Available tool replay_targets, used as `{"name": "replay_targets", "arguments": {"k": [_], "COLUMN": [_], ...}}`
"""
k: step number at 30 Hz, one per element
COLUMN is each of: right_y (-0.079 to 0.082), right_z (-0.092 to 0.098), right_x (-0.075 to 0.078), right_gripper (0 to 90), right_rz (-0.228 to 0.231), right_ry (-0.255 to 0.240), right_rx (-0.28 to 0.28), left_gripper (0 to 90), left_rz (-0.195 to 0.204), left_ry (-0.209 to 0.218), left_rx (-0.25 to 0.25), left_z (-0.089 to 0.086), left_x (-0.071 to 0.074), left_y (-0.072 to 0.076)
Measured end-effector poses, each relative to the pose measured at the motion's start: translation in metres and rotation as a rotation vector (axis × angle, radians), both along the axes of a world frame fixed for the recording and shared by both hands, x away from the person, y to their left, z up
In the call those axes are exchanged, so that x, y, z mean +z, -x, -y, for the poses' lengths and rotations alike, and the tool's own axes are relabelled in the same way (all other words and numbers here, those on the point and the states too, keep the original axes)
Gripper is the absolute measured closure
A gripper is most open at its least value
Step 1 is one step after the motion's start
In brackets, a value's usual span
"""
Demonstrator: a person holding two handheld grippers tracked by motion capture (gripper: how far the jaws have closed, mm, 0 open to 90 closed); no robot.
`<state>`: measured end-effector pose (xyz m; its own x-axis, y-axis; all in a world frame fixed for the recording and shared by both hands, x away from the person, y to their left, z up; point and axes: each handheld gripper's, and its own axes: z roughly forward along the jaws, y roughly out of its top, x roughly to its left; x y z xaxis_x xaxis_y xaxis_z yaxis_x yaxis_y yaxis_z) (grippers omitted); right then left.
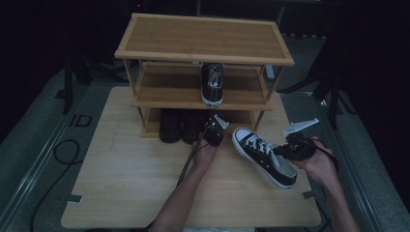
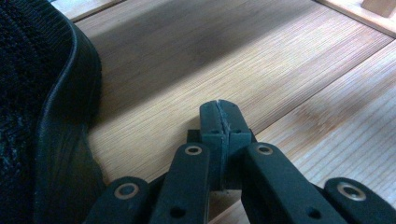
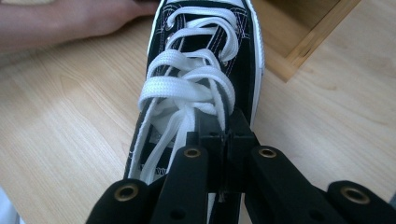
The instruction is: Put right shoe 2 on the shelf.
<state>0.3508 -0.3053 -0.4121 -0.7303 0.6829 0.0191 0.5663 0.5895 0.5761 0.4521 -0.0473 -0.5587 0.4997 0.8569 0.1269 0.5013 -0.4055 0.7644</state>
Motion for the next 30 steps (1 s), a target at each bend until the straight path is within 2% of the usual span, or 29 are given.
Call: {"name": "replay_targets", "arguments": {"k": [12,22,24,26,30], "right_y": [-0.002,-0.007,-0.008,-0.009,-0.009], "right_z": [0.012,0.005,0.003,0.002,-0.003], "right_x": [0.037,0.053,0.055,0.057,0.062], "right_gripper": [88.8,88.8,88.7,88.8,88.8], "right_rz": [0.036,0.046,0.048,0.049,0.056], "right_ry": [0.0,-0.01,-0.017,-0.022,-0.02], "right_rx": [0.033,0.071,0.077,0.084,0.097], "left_gripper": [90.0,90.0,90.0,90.0,90.0], "left_rz": [0.002,0.003,0.009,0.001,0.0], "left_ry": [0.002,0.005,0.017,0.003,0.008], "left_rx": [0.002,0.004,0.013,0.002,0.003], "left_z": [0.0,0.0,0.001,0.0,0.0], "left_x": [0.0,0.0,-0.001,0.0,0.0], "left_y": [0.0,0.0,0.0,0.0,0.0]}}
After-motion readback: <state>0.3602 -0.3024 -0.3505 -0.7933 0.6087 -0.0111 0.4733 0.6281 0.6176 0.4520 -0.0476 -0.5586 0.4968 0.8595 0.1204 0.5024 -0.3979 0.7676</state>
